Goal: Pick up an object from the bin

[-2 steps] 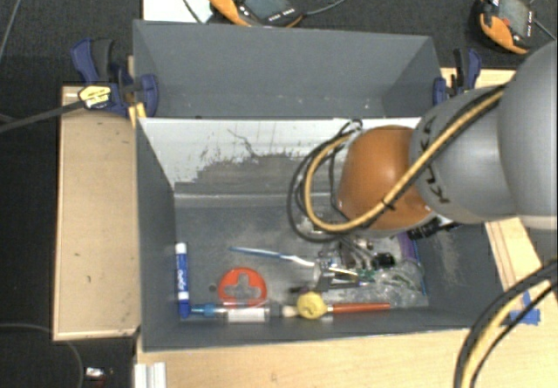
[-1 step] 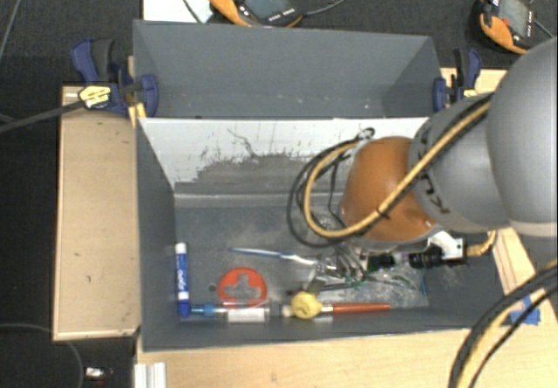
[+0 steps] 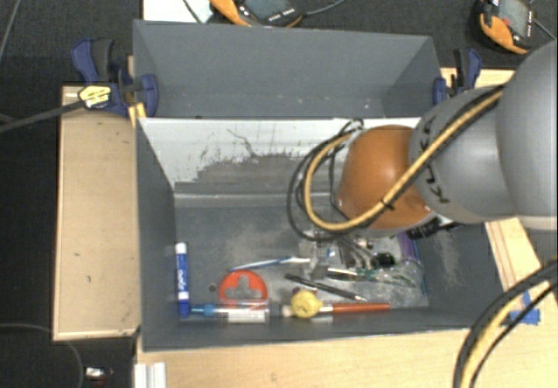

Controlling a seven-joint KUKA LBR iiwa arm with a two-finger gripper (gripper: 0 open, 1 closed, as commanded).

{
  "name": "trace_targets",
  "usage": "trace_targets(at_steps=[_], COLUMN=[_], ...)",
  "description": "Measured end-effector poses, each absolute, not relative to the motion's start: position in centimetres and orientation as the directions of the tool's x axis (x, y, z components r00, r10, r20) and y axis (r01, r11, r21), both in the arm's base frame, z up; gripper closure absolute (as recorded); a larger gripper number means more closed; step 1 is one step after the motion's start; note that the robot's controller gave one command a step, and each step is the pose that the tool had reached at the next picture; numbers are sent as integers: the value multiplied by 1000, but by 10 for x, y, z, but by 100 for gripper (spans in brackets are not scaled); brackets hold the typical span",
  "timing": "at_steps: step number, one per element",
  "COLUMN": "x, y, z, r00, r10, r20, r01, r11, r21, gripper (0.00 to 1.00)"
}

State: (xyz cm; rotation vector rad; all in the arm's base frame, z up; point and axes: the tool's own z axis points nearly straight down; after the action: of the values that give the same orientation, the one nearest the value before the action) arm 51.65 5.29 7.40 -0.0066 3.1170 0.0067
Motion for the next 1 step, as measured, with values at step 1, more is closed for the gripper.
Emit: trace_targets(at_steps=[1], x=[516], y=[53], z=[74], r00=[-1000], r10=[-3], r20=[-24], r01=[-3], r11=[1000], r21=[4], gripper=[100])
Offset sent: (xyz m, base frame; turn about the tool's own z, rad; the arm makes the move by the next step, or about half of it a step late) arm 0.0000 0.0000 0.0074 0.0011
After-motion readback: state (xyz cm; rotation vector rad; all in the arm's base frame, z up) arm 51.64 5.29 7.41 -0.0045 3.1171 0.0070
